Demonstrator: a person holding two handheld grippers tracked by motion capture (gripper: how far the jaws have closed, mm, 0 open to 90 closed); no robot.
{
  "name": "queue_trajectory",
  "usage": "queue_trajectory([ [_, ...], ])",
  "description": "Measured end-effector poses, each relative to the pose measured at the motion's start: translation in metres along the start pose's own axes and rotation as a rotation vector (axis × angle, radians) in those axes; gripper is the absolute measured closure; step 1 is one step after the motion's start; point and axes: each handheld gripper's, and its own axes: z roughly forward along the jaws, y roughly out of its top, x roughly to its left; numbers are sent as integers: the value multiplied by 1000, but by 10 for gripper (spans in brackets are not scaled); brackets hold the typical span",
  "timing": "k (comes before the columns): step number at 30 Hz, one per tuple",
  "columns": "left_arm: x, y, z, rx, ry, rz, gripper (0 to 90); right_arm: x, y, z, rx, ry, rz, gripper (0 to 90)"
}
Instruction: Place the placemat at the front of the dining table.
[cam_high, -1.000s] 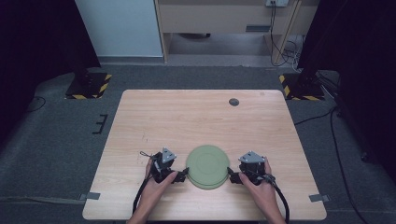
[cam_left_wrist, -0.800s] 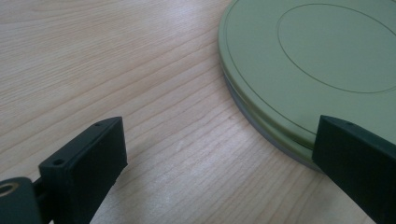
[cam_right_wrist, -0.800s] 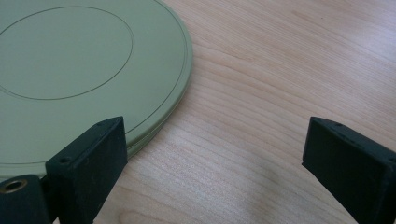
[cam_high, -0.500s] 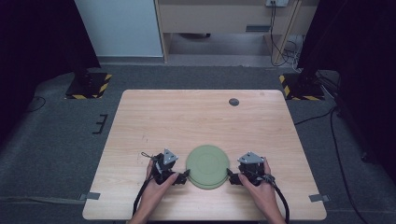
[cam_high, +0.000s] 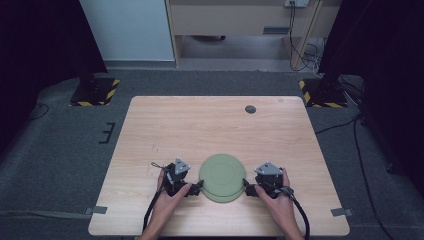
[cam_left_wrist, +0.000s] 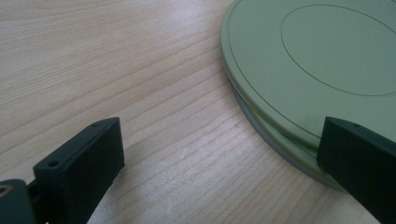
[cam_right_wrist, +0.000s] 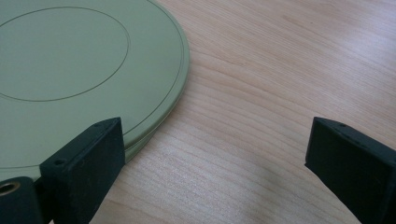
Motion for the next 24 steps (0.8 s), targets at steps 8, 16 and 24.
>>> queue_trajectory([
  [8, -1, 0, -1, -4, 0, 5, 22, 0, 0, -3, 8, 31, -4, 55],
  [16, -1, 0, -1, -3, 9, 8, 13, 2, 0, -2, 10, 40, -10, 54],
  [24, -1, 0, 1, -6, 21, -3, 0, 2, 0, -1, 2, 27, 1, 44],
])
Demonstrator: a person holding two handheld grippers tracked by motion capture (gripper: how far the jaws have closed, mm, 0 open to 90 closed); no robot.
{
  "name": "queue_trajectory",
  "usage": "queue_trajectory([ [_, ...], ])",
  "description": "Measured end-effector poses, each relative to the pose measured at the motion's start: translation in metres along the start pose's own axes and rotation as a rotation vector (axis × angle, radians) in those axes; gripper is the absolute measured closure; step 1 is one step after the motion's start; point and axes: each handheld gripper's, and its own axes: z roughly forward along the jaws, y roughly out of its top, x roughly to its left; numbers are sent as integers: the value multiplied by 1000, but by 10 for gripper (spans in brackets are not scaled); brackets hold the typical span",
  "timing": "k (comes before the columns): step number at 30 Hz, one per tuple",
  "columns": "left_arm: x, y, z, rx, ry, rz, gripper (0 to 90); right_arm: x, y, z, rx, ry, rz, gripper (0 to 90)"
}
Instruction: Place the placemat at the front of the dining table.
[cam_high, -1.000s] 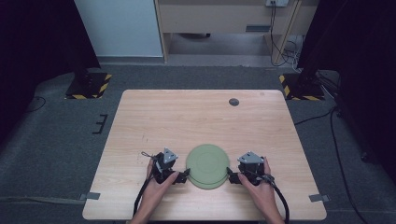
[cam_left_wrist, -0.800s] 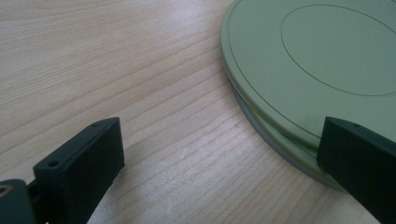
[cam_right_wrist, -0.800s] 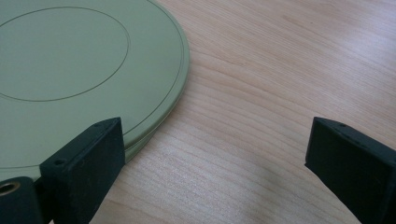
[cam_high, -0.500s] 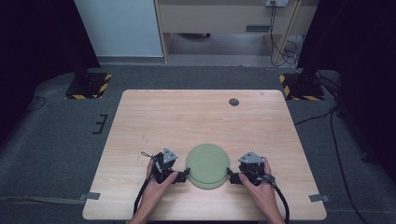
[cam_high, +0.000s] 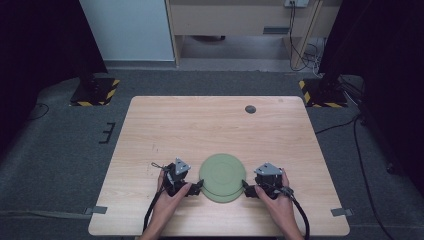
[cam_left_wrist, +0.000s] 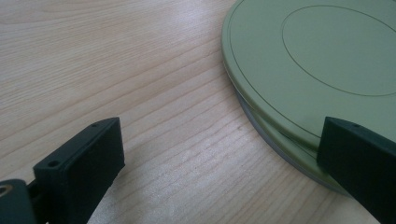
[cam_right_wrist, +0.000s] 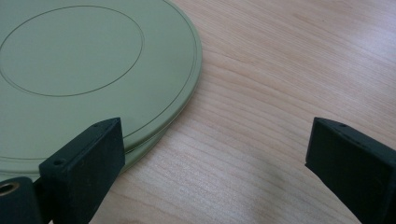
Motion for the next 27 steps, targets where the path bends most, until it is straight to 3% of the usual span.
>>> queue_trajectory([
  [9, 1, 1, 1, -5, 15, -7, 5, 1, 0, 2, -11, -20, 9, 41],
  [20, -4, 0, -3, -6, -3, 29, 21, 1, 0, -3, 0, 11, 5, 51],
  [27, -4, 0, 0, -6, 8, 23, 8, 3, 0, 0, 6, 16, -6, 46],
])
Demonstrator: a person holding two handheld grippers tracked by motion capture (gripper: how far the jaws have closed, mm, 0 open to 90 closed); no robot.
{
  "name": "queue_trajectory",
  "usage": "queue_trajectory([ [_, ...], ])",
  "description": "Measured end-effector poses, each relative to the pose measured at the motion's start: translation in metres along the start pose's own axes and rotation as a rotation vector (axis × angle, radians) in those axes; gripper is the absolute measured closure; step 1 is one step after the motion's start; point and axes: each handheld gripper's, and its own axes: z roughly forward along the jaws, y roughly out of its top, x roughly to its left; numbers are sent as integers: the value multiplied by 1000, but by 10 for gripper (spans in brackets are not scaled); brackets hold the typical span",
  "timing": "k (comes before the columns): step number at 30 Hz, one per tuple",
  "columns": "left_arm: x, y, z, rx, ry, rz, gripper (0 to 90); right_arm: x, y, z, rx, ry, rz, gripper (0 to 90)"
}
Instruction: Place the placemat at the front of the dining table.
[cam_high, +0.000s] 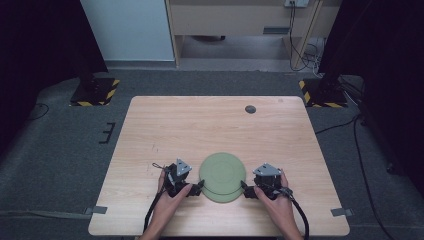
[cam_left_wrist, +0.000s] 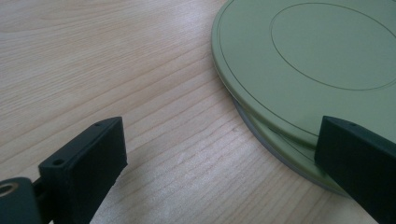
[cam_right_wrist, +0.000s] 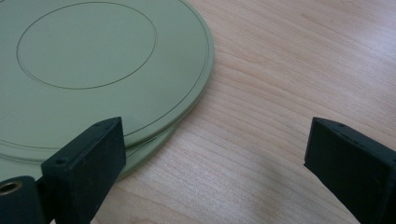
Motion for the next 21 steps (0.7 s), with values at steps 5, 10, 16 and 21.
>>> queue_trajectory([
  [5, 0, 0, 1, -1, 0, -8, 1, -1, 1, 1, -2, -6, 9, 39],
  [10, 2, 1, 2, 2, -2, -9, 0, -1, 1, 2, -2, -11, 13, 36],
  [16, 2, 2, 4, 3, 3, -21, 0, -2, 2, 4, -11, -25, 16, 29],
  [21, 3, 3, 4, 1, 2, -19, 2, -2, 2, 4, -13, -27, 21, 46],
])
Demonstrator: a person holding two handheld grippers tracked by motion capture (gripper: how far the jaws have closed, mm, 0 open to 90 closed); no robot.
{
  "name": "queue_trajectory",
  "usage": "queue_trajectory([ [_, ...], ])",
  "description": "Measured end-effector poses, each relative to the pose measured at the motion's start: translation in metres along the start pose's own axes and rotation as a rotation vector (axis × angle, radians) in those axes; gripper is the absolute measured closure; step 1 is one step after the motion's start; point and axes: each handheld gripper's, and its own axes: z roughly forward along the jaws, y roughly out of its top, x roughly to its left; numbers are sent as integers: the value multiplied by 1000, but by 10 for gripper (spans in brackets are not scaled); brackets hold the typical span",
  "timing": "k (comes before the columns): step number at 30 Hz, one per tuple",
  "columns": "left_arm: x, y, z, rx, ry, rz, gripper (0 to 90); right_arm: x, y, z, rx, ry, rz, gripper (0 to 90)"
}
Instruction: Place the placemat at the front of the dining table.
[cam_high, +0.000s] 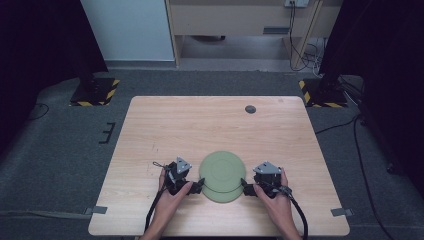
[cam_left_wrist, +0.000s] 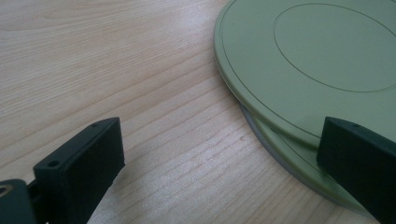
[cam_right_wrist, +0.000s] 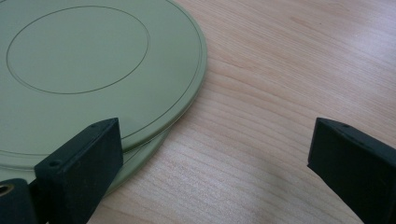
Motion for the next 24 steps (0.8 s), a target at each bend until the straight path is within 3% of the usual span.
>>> queue_trajectory([
  [6, 0, 0, -4, -5, -3, 9, 20, -1, 1, -5, 17, 46, 16, 54],
  [11, 0, 0, -6, -6, -7, 6, 20, 3, 0, -3, 23, 42, -6, 55],
  [24, -2, 1, 1, -3, 9, 9, 4, 2, 0, 2, -13, 12, -1, 18],
])
